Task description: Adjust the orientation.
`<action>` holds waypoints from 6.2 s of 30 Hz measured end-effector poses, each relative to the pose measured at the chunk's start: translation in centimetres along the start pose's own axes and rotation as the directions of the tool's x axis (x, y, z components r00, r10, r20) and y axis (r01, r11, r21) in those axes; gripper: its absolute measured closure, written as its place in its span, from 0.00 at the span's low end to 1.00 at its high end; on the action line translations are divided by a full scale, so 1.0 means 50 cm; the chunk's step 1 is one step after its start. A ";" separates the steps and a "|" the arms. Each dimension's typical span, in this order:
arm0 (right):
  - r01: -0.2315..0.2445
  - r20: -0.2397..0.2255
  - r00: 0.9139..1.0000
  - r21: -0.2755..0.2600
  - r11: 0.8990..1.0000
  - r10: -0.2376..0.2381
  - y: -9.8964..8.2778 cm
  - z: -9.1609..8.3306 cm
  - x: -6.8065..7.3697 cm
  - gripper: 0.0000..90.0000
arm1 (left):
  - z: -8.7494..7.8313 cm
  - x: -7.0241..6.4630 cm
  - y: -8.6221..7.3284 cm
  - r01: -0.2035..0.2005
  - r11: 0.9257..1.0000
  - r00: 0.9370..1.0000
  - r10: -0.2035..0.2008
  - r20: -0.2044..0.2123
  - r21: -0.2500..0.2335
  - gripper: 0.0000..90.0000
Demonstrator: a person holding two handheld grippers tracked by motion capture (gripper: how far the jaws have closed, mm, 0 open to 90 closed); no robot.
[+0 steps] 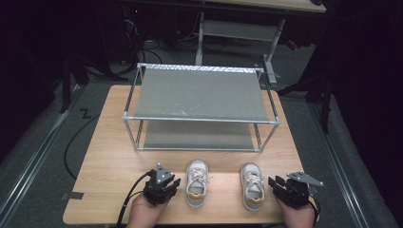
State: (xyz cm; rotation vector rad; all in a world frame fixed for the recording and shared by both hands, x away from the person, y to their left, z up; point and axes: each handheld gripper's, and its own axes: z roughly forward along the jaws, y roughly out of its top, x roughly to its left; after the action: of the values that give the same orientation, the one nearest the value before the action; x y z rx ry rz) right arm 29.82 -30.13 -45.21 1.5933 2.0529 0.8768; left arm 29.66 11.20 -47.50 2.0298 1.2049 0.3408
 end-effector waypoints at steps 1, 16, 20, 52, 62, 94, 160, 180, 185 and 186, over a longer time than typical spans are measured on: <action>0.000 0.000 1.000 0.000 1.000 0.000 0.000 0.000 0.000 0.75 | 0.007 -0.006 0.002 -0.010 1.000 1.000 0.010 -0.002 0.008 0.79; 0.101 -0.054 0.994 0.056 0.993 -0.098 -0.008 0.026 0.077 0.89 | 0.063 -0.061 0.029 0.010 1.000 0.999 -0.011 0.040 0.011 0.88; 0.143 -0.091 0.986 0.055 0.988 -0.138 -0.005 0.035 0.113 0.88 | 0.072 -0.079 0.032 0.024 1.000 0.997 -0.025 0.072 0.007 0.88; 0.131 -0.039 0.991 0.011 0.991 -0.131 0.036 0.070 0.067 0.76 | 0.117 -0.095 0.058 0.054 0.999 0.992 -0.054 0.110 0.003 0.89; 0.080 0.021 0.996 0.087 0.993 -0.082 0.019 0.061 0.016 0.69 | 0.003 0.031 0.024 0.122 0.991 0.992 -0.121 0.014 -0.050 0.71; -0.173 0.179 0.982 0.734 0.657 0.059 0.176 0.064 0.082 0.63 | -0.053 0.206 -0.020 0.143 0.990 0.990 -0.144 -0.011 -0.012 0.53; -0.052 0.125 0.991 0.650 0.758 -0.040 0.280 0.105 0.306 0.92 | -0.038 0.195 -0.024 0.096 0.995 0.995 -0.096 -0.021 0.010 0.53; -0.067 0.166 0.986 0.481 0.874 -0.016 0.325 0.190 0.293 0.92 | -0.038 0.202 -0.023 0.102 0.995 0.995 -0.101 -0.014 0.010 0.52; -0.074 0.177 0.984 0.473 0.878 -0.013 0.322 0.203 0.299 0.92 | -0.039 0.201 -0.023 0.096 0.995 0.995 -0.096 -0.012 0.010 0.52; -0.071 0.179 0.984 0.467 0.881 -0.015 0.321 0.205 0.301 0.92 | -0.039 0.201 -0.023 0.095 0.995 0.995 -0.095 -0.013 0.010 0.52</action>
State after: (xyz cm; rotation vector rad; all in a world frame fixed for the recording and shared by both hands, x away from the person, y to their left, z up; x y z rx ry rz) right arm 43.78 -10.82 -40.62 1.8674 2.2259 0.2246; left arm 33.09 20.86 -48.35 1.9747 1.3081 0.3016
